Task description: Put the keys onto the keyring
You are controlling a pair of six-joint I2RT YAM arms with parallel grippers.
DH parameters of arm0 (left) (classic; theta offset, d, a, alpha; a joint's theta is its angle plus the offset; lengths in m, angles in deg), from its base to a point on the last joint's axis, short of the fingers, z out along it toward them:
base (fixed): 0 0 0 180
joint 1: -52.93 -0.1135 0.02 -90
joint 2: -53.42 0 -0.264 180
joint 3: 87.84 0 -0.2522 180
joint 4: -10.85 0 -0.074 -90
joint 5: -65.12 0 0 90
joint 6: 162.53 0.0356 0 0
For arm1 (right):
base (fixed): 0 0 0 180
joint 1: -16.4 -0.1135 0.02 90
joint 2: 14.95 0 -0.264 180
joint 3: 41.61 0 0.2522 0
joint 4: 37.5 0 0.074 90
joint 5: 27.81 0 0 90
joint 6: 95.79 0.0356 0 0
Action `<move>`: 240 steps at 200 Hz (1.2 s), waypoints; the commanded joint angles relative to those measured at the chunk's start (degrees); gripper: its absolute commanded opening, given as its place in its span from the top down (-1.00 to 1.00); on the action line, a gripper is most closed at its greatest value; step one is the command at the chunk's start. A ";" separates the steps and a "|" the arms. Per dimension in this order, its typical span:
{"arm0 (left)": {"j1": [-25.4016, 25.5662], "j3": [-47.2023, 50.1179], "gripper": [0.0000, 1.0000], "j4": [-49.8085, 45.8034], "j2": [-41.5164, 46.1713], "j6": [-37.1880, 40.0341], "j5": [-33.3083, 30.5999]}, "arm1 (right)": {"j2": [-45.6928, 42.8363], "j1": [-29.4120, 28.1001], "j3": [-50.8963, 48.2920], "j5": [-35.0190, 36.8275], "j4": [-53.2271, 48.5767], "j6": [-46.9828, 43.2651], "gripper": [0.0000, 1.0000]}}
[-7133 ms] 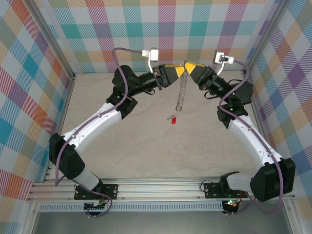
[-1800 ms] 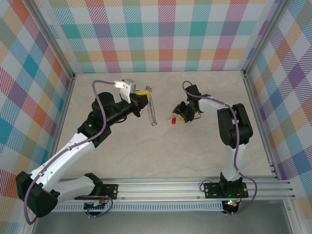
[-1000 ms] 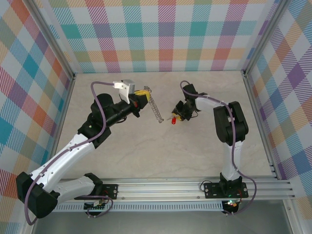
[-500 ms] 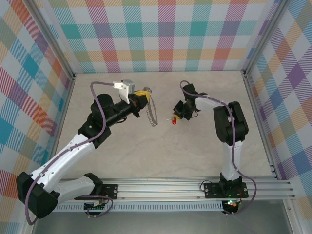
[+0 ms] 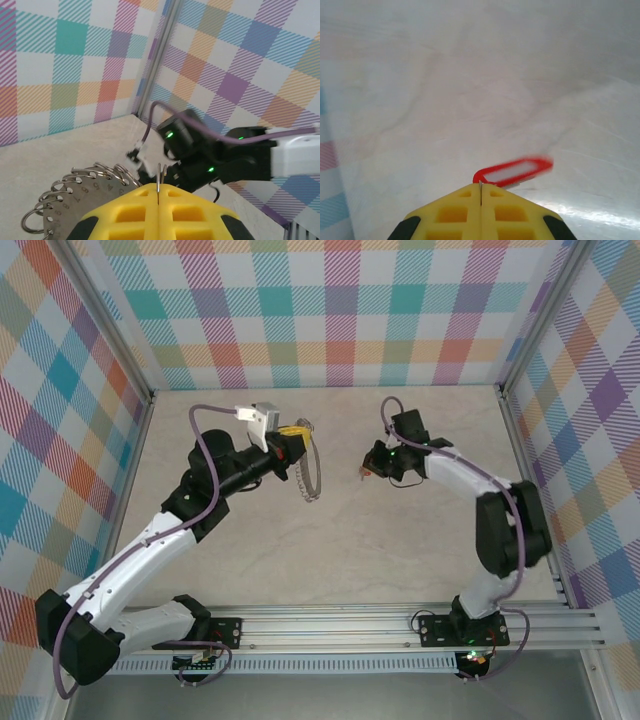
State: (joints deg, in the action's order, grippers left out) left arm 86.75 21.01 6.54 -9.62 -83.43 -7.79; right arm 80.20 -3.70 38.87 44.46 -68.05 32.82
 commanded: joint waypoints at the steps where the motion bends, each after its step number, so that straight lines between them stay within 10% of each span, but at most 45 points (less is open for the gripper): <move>1: -0.89 -4.14 1.00 -0.05 -0.81 1.34 2.35 | -7.65 1.79 -2.96 -7.41 10.60 -8.10 1.00; 103: 2.73 -15.61 1.00 -7.88 -9.33 7.41 6.33 | -28.64 7.97 -8.34 -32.90 30.71 -11.23 1.00; 240: 8.17 -27.23 1.00 -13.29 -15.79 17.36 13.01 | -42.00 4.18 -8.84 -21.34 29.47 -11.10 1.00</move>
State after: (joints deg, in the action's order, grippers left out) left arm 93.53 -1.31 -5.31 -24.18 -70.20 2.33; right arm 39.37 2.49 28.82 18.71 -39.60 23.62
